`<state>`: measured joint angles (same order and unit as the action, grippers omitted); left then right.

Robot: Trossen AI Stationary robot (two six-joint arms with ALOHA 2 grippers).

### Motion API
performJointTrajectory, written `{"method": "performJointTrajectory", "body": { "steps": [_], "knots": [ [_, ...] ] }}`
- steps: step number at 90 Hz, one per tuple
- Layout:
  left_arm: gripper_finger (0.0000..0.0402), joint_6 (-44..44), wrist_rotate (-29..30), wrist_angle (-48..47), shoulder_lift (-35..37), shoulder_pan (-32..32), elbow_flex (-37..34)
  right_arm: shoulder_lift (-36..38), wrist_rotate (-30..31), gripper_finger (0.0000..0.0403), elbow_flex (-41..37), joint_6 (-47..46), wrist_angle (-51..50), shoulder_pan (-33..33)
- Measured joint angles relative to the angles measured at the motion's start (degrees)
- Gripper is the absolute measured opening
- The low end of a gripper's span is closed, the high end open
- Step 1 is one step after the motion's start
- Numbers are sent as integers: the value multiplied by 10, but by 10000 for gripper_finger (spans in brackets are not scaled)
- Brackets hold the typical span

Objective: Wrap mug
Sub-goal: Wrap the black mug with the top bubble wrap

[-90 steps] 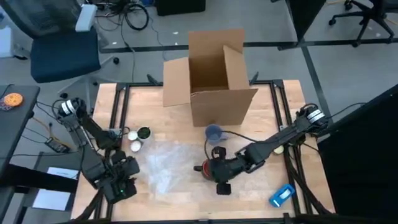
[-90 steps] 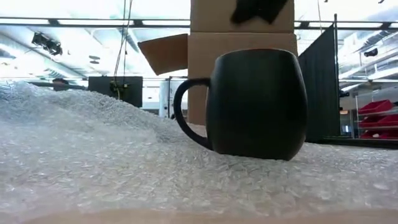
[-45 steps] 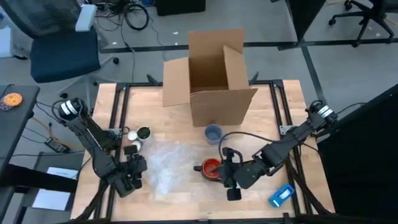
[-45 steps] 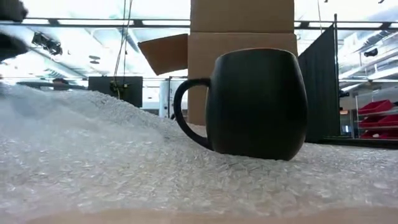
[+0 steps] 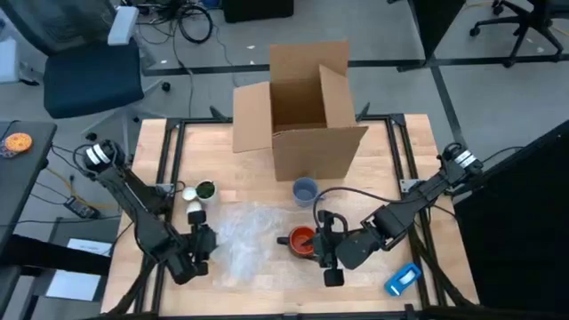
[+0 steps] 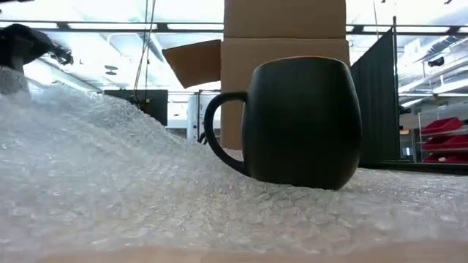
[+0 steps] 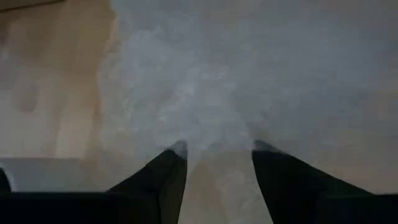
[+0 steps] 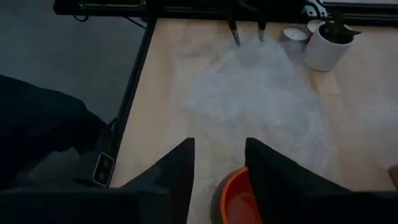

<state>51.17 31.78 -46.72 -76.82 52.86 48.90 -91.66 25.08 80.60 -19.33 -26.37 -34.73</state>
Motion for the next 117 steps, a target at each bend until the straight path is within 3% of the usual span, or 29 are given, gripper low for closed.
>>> {"method": "performJointTrajectory", "body": {
  "steps": [20,34,117],
  "knots": [
    [163,-32,-22,-45,0,0,74,0,2,116,0,-21,0,12],
    [163,-55,11,-53,0,-4,108,0,4,116,0,-26,1,17],
    [163,-90,33,-18,-5,-53,108,-1,4,116,0,-16,1,16]
  ]
}}
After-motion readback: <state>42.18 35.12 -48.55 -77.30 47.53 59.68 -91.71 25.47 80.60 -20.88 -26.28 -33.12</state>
